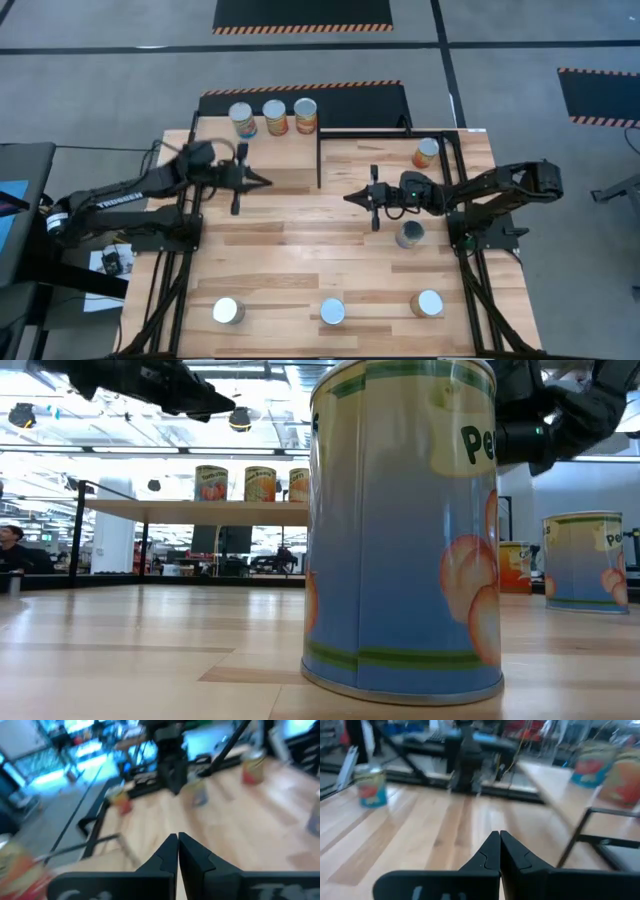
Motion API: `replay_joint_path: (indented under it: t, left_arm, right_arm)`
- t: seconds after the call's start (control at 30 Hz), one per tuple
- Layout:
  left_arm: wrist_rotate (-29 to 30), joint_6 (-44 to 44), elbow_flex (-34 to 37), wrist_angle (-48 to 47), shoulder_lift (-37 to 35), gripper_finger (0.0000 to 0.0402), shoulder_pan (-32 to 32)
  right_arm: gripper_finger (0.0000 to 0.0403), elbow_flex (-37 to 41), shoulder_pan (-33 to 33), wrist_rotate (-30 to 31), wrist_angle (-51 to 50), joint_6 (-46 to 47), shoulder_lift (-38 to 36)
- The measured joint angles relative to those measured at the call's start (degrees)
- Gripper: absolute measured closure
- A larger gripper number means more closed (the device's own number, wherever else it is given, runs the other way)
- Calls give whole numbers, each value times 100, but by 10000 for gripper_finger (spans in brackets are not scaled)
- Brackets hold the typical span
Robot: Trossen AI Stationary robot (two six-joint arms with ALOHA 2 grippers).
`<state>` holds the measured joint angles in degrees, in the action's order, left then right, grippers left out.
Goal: Pick and place cans onto a shelf
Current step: Put the right canned peaches on the shelf
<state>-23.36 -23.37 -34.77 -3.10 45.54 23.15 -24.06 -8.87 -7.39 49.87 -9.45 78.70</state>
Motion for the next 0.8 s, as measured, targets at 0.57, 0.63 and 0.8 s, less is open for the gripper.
replay_joint_path:
  t: [0.57,0.63,0.8]
  left_arm:
    - [920,824,1452,2446,200,397,-826]
    - [914,820,1450,2456,249,397,-826]
    - [917,811,1450,2462,336,397,-826]
  right_arm:
    - [320,-1911,2640,2707,-6940,2311,-1321]
    - [302,-2133,3002,3171,-7721,2901,-1319]
    - [262,-2465,3597,3450,-9339,4666,-1261]
